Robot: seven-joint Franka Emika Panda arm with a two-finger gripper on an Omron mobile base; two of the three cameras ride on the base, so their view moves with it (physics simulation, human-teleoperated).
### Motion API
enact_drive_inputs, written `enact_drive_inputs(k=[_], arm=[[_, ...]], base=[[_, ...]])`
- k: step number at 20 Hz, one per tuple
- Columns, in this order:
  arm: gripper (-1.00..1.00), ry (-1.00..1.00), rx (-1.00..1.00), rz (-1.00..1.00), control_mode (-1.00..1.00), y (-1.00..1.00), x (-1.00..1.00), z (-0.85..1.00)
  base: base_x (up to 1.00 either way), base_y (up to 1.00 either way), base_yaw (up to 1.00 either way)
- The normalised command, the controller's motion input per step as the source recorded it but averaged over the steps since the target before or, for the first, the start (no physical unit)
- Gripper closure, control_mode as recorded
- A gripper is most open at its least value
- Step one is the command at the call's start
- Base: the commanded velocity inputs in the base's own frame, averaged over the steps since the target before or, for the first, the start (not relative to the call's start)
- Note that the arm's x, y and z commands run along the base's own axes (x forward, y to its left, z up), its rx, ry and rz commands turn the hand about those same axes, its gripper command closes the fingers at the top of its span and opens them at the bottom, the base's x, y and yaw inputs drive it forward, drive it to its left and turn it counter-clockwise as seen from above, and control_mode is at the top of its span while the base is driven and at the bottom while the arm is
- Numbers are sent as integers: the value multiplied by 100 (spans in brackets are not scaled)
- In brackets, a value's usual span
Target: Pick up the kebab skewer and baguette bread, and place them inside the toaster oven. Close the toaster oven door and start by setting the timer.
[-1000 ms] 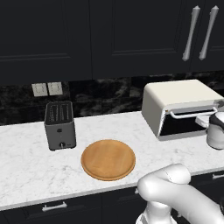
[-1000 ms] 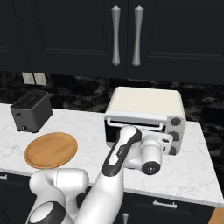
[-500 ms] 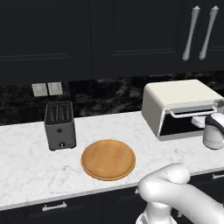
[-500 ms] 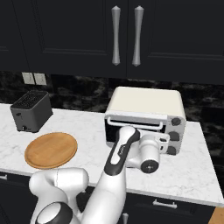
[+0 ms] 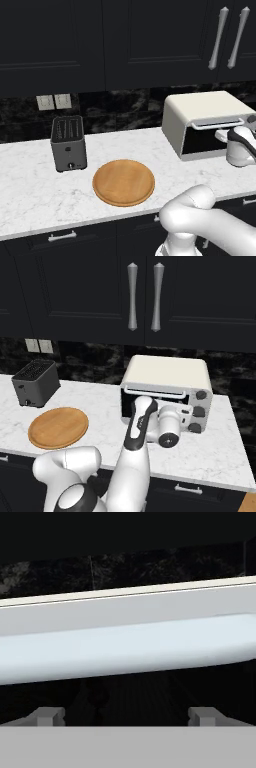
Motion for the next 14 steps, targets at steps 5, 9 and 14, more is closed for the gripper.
enact_drive_inputs(k=[5,9,14], arm=[[-100,3,0,0,-100,13,1,-3],[-100,1,0,0,-100,20,12,-8],[-100,0,-1,0,-100,27,39,-11]], base=[[0,0,0],[0,0,0],[0,0,0]])
